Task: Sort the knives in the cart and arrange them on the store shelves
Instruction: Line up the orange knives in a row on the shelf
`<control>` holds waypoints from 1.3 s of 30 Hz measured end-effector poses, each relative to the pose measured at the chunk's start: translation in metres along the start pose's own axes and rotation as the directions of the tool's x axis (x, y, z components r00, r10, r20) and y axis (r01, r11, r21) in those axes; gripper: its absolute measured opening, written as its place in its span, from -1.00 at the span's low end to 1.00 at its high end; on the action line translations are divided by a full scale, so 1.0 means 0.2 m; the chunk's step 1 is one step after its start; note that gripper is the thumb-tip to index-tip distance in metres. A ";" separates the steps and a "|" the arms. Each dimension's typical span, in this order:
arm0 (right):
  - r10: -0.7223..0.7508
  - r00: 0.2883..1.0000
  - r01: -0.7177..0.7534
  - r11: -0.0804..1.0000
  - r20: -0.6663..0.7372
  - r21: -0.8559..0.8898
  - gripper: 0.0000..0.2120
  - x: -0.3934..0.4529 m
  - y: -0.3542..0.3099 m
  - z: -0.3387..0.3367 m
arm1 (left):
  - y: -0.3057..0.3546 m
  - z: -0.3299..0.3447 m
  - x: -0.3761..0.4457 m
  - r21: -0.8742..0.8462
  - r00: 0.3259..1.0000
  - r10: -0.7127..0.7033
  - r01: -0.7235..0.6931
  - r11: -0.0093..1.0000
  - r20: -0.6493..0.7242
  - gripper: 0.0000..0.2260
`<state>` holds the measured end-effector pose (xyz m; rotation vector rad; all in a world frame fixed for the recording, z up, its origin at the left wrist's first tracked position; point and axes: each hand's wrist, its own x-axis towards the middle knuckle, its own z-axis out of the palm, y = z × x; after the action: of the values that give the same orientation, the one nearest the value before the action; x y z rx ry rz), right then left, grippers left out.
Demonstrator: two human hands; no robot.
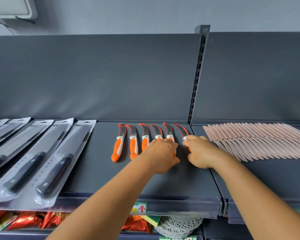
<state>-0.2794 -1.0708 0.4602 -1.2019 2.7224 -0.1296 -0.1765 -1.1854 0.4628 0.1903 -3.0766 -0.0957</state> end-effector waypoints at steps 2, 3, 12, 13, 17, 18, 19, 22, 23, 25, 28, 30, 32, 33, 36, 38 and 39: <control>0.004 1.000 -0.004 1.000 -0.012 0.018 -0.72 0.01 0.00 0.01 | 0.00 0.01 0.01 0.004 1.000 -0.002 0.002 1.000 -0.006 -0.72; 0.004 1.000 -0.004 1.000 -0.016 0.030 -0.74 0.01 0.00 0.02 | 0.00 0.01 0.01 0.001 1.000 -0.009 0.009 1.000 -0.008 -0.73; -0.033 0.999 0.035 0.994 -0.022 0.105 -0.78 0.04 -0.03 0.01 | 0.03 0.02 0.03 0.029 0.997 -0.068 0.069 0.997 -0.028 -0.76; -0.035 0.999 0.038 0.993 -0.028 0.110 -0.75 0.04 -0.03 0.01 | 0.03 0.02 0.03 0.026 0.997 -0.065 0.067 0.997 -0.044 -0.76; -0.078 0.991 0.090 0.990 -0.112 0.106 -0.81 0.01 -0.08 0.00 | 0.02 0.01 -0.03 0.003 0.984 -0.056 0.057 0.998 -0.167 -0.73; -0.099 0.985 0.114 0.987 -0.138 0.110 -0.81 0.00 -0.11 0.00 | 0.00 0.00 -0.06 0.006 0.978 -0.062 0.065 0.998 -0.198 -0.71; -0.122 0.978 0.141 0.984 -0.167 0.110 -0.77 -0.02 -0.14 -0.01 | -0.02 -0.01 -0.10 0.010 0.971 -0.076 0.080 0.997 -0.226 -0.69; -0.188 0.947 0.212 0.975 -0.259 0.067 -0.65 -0.05 -0.29 -0.03 | -0.11 -0.06 -0.24 0.043 0.947 -0.134 0.153 0.987 -0.291 -0.71; -0.204 0.938 0.227 0.972 -0.280 0.053 -0.61 -0.06 -0.36 -0.03 | -0.15 -0.08 -0.30 0.041 0.937 -0.155 0.176 0.983 -0.314 -0.72; -0.245 0.917 0.270 0.962 -0.316 0.038 -0.57 -0.08 -0.50 -0.04 | -0.24 -0.14 -0.44 0.020 0.916 -0.206 0.227 0.974 -0.345 -0.68; -0.320 0.881 0.353 0.935 -0.349 0.033 -0.56 -0.11 -0.75 -0.04 | -0.39 -0.22 -0.67 0.000 0.889 -0.284 0.304 0.953 -0.359 -0.61; -0.351 0.871 0.391 0.919 -0.343 0.052 -0.52 -0.13 -0.93 -0.02 | -0.51 -0.26 -0.83 -0.001 0.871 -0.329 0.353 0.936 -0.365 -0.61; -0.377 0.861 0.423 0.904 -0.341 0.067 -0.51 -0.15 -1.12 -0.01 | -0.63 -0.29 -0.99 -0.008 0.856 -0.363 0.388 0.922 -0.369 -0.61; -0.386 0.858 0.434 0.898 -0.340 0.077 -0.51 -0.16 -1.22 0.00 | -0.70 -0.30 -1.07 -0.012 0.851 -0.379 0.403 0.915 -0.363 -0.59; -0.408 0.851 0.464 0.879 -0.331 0.111 -0.53 -0.20 -1.51 0.03 | -0.91 -0.33 -1.30 -0.019 0.840 -0.414 0.436 0.900 -0.352 -0.55; -0.425 0.844 0.482 0.868 -0.328 0.117 -0.54 -0.22 -1.70 0.06 | -1.04 -0.34 -1.44 -0.017 0.829 -0.428 0.453 0.892 -0.360 -0.56; -0.431 0.842 0.490 0.863 -0.325 0.123 -0.54 -0.22 -1.79 0.08 | -1.10 -0.35 -1.50 -0.020 0.823 -0.438 0.463 0.886 -0.362 -0.56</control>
<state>0.0122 -1.2786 0.5015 -1.8796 2.4880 -0.6737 0.1518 -1.3694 0.5020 0.8415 -2.6094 0.0252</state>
